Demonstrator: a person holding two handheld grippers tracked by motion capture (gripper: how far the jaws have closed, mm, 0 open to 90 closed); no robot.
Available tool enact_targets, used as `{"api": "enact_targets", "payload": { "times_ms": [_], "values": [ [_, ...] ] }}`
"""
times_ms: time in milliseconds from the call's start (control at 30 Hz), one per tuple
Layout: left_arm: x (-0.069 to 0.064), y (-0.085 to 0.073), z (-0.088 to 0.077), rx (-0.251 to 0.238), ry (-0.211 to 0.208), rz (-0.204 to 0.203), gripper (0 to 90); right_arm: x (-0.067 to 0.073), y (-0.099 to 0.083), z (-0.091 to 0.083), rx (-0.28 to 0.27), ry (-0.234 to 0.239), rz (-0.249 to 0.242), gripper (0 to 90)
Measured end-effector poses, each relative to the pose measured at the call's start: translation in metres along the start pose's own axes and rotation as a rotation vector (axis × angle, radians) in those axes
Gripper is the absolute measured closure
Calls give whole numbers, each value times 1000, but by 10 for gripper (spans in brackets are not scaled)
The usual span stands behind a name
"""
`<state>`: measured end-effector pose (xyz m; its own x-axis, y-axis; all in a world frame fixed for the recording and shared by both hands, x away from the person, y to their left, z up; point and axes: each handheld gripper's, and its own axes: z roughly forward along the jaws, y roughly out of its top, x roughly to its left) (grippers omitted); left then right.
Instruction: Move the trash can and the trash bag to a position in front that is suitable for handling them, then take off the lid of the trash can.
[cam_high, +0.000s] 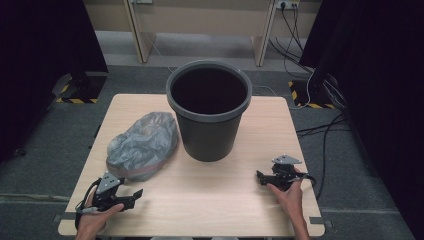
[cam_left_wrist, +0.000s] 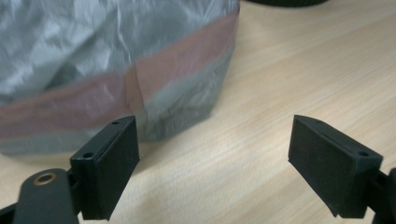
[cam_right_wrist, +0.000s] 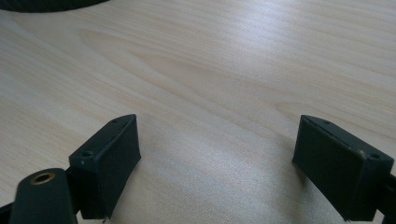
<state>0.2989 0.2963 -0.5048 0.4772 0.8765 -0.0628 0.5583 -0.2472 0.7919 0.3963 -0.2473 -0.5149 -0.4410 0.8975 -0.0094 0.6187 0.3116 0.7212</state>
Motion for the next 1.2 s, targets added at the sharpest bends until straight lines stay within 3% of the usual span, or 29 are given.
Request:
{"api": "enact_targets", "payload": {
  "times_ms": [200,400,533,633,733,933,1000,1200],
  "values": [
    [3,-11,9,38,14,-27,160,0,0,0,0,1,-2,147],
    [-3,-12,15,81,49,16,149,1,1,1,0,4,0,146],
    [-2,-11,16,83,42,20,137,2,1,0,0,5,8,157],
    [-2,-11,16,83,38,23,133,-1,1,-4,-45,38,38,177],
    [-2,-11,16,84,38,24,132,-3,9,-12,-71,29,29,175],
    [-2,-11,16,84,37,25,131,-12,43,-25,-95,36,40,187],
    [-1,-11,16,84,37,24,131,-17,59,-30,-100,26,16,204],
    [-1,-11,17,85,36,26,127,-32,115,-47,-150,4,4,238]
  ]
}}
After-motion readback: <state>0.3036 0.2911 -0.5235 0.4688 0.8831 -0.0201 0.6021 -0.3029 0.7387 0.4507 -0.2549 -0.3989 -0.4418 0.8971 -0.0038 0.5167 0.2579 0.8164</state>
